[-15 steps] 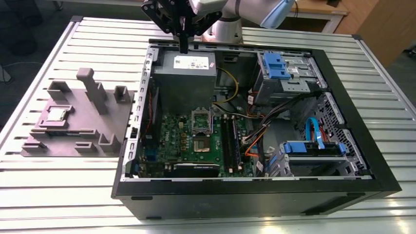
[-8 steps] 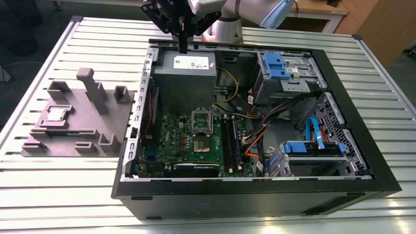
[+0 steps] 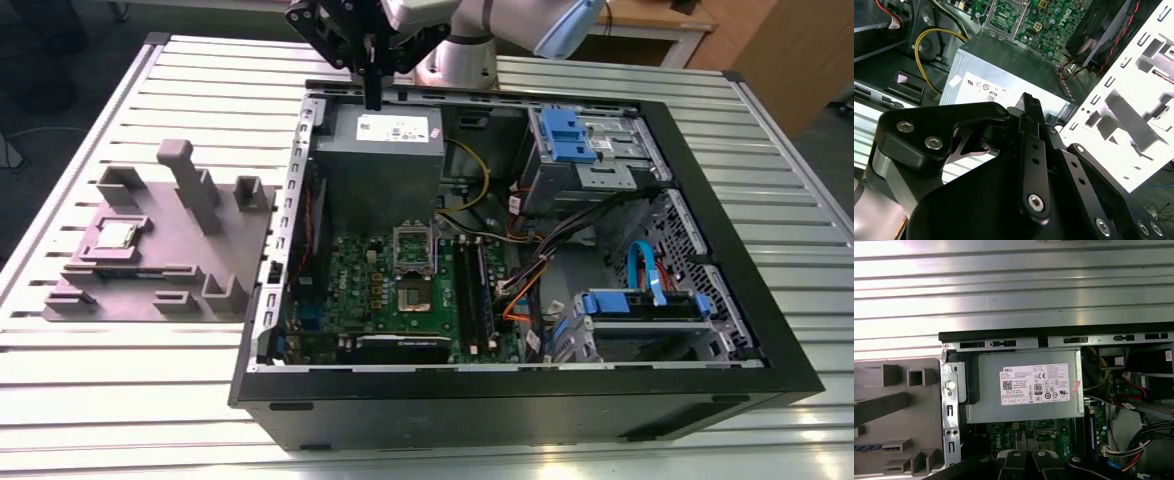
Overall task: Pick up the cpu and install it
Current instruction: 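Reach for the cpu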
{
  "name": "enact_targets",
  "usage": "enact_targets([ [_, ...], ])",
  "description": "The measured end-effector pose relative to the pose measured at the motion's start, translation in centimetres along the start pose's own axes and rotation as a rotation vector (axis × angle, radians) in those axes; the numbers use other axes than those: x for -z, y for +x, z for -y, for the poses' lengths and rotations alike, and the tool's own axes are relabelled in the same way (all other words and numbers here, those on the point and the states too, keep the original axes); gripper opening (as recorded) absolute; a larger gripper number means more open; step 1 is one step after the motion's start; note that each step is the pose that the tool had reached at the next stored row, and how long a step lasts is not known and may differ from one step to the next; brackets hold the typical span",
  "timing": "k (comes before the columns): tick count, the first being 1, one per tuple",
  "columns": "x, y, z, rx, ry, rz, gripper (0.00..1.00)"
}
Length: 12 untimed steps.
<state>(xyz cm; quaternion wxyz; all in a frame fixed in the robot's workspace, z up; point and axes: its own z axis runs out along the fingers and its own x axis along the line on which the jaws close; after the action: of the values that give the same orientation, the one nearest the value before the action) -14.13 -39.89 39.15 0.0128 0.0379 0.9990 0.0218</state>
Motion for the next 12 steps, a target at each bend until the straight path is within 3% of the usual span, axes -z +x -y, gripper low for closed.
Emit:
enact_targets([
  [12,0.00,0.36,0.03,0.000,0.0001,-0.0001,0.10],
])
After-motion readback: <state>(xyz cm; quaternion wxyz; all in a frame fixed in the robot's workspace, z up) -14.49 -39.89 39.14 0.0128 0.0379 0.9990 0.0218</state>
